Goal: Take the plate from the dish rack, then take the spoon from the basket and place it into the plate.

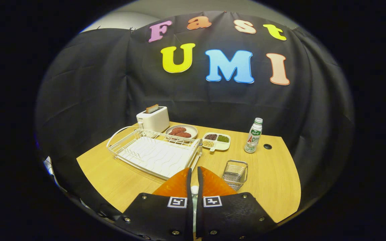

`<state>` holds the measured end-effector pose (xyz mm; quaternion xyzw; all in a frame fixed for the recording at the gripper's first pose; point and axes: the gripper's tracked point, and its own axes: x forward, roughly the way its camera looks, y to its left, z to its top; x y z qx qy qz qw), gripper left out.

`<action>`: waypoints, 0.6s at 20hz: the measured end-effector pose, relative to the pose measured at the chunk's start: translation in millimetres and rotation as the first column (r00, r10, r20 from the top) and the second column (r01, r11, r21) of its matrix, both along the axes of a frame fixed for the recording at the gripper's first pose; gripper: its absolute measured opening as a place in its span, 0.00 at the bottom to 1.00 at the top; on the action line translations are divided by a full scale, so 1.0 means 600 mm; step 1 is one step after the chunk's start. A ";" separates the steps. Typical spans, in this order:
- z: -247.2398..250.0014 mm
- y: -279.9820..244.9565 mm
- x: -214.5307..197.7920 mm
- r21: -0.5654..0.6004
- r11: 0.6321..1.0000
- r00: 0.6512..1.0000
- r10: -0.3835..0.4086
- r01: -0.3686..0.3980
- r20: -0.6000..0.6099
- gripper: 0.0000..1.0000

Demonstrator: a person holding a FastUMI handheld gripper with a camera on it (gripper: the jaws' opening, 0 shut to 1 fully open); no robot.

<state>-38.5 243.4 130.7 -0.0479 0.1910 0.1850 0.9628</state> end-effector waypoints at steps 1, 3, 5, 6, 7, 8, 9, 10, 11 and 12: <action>-0.008 0.008 0.001 0.002 1.000 1.000 0.009 -0.009 -0.010 0.03; -0.017 0.028 0.003 0.008 1.000 0.999 0.027 -0.027 -0.029 0.03; -0.023 0.047 0.006 0.008 0.999 0.998 0.046 -0.046 -0.042 0.03; -0.026 0.054 0.008 0.002 0.999 0.997 0.053 -0.053 -0.048 0.04; -0.031 0.061 0.009 -0.001 0.998 0.997 0.062 -0.063 -0.054 0.03; -0.035 0.068 0.009 -0.001 0.997 0.996 0.071 -0.071 -0.063 0.03; -0.042 0.075 0.009 -0.001 0.997 0.994 0.078 -0.078 -0.073 0.03; -0.045 0.082 0.009 -0.001 0.996 0.993 0.085 -0.086 -0.080 0.04; -0.047 0.087 0.009 -0.005 0.996 0.992 0.090 -0.091 -0.084 0.03; -0.048 0.093 0.010 -0.009 0.995 0.992 0.096 -0.097 -0.087 0.03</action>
